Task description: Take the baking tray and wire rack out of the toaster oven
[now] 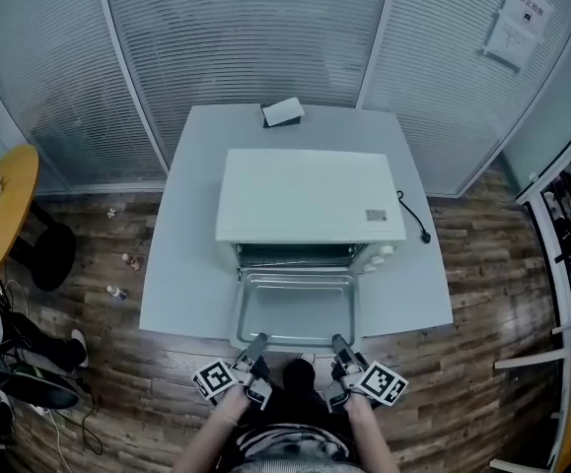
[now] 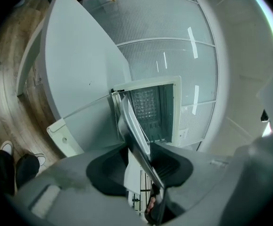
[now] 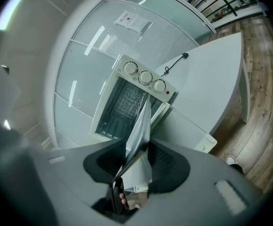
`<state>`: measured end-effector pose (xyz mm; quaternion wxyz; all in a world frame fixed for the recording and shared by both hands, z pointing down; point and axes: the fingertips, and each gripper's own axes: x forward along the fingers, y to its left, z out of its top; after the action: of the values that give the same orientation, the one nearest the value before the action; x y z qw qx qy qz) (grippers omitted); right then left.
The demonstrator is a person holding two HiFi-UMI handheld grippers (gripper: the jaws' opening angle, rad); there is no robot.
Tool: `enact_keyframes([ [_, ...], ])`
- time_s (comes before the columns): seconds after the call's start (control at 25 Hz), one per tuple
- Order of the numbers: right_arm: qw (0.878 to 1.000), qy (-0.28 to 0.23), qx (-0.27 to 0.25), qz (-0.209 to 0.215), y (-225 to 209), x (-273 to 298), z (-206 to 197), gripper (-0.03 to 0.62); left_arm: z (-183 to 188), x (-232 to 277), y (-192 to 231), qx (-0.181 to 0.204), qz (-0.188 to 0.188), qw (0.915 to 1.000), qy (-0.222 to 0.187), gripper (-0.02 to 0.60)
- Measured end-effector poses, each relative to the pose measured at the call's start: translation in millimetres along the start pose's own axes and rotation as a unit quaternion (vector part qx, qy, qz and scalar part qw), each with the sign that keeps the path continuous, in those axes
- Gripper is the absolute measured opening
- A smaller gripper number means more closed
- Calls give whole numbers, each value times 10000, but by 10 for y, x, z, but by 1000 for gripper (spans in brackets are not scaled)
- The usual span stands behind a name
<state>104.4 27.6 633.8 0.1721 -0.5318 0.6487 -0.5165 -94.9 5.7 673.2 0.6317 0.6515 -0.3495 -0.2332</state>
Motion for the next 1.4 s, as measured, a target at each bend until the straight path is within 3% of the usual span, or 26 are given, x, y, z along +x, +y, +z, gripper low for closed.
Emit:
enact_keyframes([
  [0.24,9991,-122,292,267,187,-178,-125,149,-14,-190,-241,304,-317,9990,18,140],
  [0.36,9984,-162,-121,535,404,-245,-58,150,24,-282,-440,551,-463,9974,-25,140],
  [0.6,9921,-267,-452,1142,837,-352,28,152,100,-453,-880,1095,-774,9909,-141,141],
  [0.96,9863,-190,-611,1518,1167,-380,128,153,213,-575,-1383,1711,-1147,9783,-231,146],
  [1.4,9830,-369,-617,1690,1367,-112,630,156,460,-128,-1742,1833,-1287,9739,-357,146],
])
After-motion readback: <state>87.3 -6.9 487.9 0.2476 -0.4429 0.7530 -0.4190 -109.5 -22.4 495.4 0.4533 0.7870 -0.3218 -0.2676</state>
